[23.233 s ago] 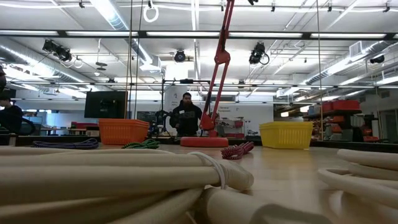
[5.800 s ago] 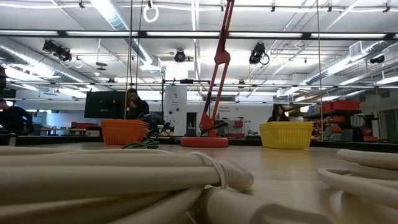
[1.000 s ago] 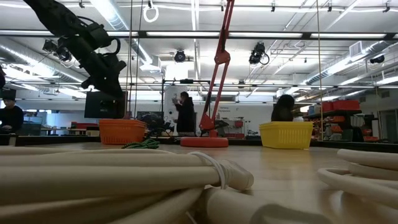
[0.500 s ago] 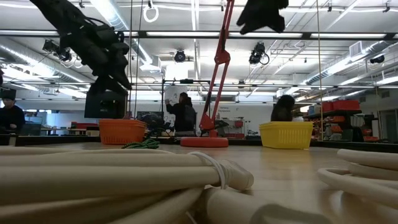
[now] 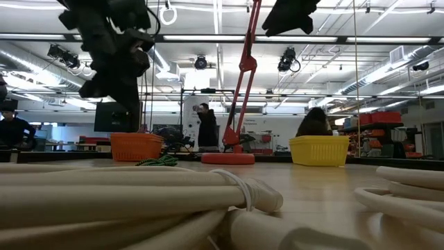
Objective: Pick & Place USB Port
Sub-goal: Put the green and black charger cable into the orange bin
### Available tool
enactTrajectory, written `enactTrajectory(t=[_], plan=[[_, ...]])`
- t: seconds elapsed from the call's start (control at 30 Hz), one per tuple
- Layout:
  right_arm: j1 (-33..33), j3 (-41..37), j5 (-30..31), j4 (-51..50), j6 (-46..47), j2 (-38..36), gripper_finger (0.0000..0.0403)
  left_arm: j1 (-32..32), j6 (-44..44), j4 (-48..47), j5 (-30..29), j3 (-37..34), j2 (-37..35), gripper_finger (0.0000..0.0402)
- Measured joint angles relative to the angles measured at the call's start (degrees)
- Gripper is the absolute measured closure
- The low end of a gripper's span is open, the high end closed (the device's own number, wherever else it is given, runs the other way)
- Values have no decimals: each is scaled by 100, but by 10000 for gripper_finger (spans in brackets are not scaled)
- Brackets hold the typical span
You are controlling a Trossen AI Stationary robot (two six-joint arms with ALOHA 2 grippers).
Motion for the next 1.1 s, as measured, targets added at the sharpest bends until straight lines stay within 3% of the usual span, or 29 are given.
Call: enactTrajectory(t=[0.13,0.37,0.5,0.77,1.1], plan=[[-107,0,-145,18,-396,-117,279,-770,-976,53,-587,2,280,297],[-190,0,-479,72,-910,-308,279,-1416,-1986,784,-600,-1,1386,261],[-185,0,-564,26,-1071,-431,279,-1440,-2315,1792,-546,8,1772,233],[-179,0,-710,-200,-1196,-696,279,-1284,-2705,1769,-242,54,2277,220],[-177,2,-697,-405,-1261,-961,279,-1273,-2914,2156,-356,61,2655,220]])
